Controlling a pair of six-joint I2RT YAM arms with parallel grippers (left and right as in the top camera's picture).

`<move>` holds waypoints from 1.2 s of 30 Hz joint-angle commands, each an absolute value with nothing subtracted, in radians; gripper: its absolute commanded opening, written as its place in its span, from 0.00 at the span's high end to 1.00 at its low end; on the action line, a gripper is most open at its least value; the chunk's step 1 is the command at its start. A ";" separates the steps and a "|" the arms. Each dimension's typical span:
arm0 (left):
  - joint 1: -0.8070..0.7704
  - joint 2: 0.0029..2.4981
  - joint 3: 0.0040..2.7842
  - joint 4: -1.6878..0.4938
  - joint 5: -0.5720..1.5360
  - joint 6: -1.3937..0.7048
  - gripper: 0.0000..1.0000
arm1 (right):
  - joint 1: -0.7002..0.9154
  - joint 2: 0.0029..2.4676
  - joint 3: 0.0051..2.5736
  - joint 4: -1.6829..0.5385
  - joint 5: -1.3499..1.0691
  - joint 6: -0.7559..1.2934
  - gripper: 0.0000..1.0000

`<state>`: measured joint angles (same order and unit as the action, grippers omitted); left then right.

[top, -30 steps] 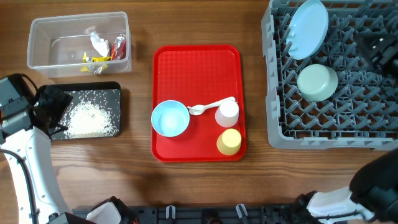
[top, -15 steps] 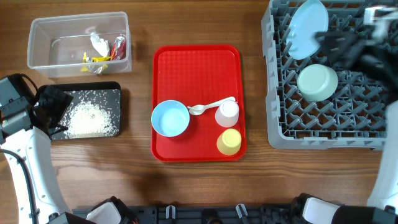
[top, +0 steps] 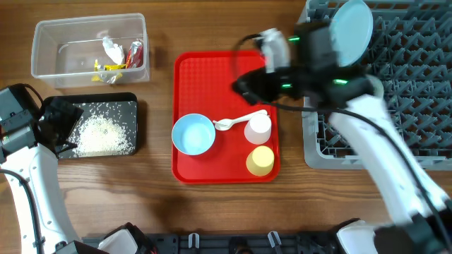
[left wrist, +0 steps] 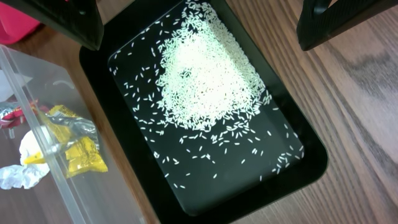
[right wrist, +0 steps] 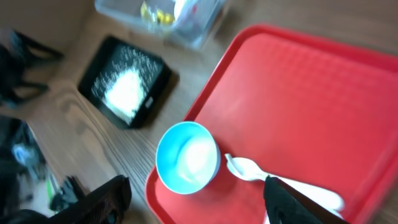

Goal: Sort waste into correct bins and load items into the dishwasher rack
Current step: 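Move the right gripper to the light-blue bowl and grip its rim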

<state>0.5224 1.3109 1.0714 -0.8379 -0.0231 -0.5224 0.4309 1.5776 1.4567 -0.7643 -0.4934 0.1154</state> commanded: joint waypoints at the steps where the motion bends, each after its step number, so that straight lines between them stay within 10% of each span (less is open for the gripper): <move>1: 0.527 1.319 1.080 -0.842 -0.012 -0.532 0.00 | 0.519 1.730 1.468 -0.719 -0.405 0.136 0.35; 28: 0.527 1.319 1.080 -0.848 -0.012 -0.532 0.00 | 0.676 2.056 1.468 -0.620 -0.190 -0.114 0.55; 36: 0.527 1.319 1.080 -0.849 -0.012 -0.532 0.00 | 0.677 2.058 1.468 -0.587 -0.201 -0.123 0.94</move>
